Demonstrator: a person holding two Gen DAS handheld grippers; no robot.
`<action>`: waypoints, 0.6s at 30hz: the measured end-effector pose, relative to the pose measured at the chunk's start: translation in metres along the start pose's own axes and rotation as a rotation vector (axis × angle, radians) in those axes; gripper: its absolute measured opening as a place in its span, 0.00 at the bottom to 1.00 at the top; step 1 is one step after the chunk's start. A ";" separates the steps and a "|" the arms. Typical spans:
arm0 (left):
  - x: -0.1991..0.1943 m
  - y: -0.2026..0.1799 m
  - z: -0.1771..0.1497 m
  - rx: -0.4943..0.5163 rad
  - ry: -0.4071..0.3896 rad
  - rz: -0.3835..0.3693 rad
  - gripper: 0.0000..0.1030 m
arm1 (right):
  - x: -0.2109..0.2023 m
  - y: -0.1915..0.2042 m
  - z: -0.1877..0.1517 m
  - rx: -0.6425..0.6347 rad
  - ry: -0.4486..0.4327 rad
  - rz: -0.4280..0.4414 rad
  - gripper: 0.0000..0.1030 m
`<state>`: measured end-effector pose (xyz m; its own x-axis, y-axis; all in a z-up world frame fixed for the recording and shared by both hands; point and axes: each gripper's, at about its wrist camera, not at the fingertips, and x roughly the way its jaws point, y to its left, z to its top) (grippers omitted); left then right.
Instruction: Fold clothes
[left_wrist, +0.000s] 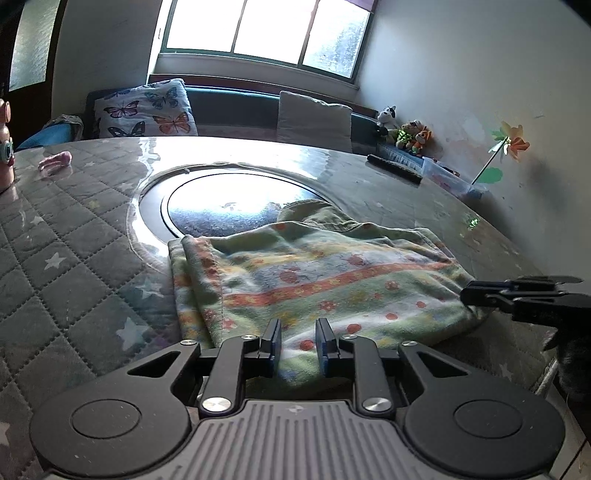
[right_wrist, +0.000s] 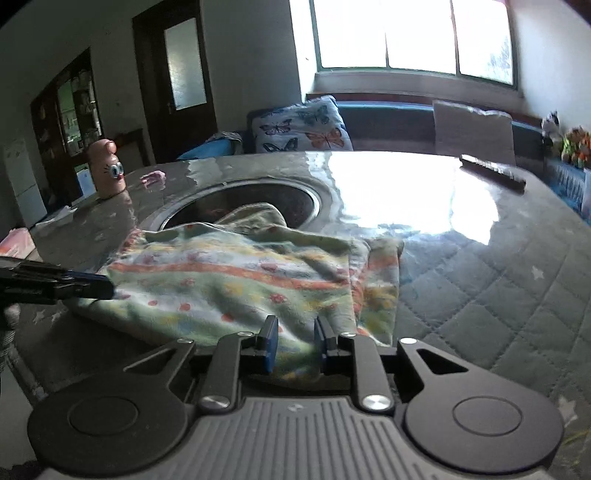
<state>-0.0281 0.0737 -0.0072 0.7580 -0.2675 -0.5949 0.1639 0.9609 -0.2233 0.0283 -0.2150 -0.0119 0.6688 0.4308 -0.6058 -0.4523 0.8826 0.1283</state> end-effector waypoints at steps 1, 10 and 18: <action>-0.001 0.001 0.000 -0.003 0.001 0.001 0.23 | 0.002 -0.003 -0.001 0.011 0.009 0.001 0.15; 0.001 0.011 0.008 -0.023 0.009 0.022 0.21 | 0.009 -0.007 0.017 0.005 -0.003 0.011 0.17; 0.005 0.017 0.011 -0.033 0.020 0.023 0.21 | 0.026 -0.019 0.025 0.029 0.019 0.013 0.17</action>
<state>-0.0149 0.0895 -0.0052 0.7484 -0.2475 -0.6153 0.1258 0.9639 -0.2348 0.0688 -0.2159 -0.0104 0.6516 0.4394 -0.6183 -0.4438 0.8819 0.1590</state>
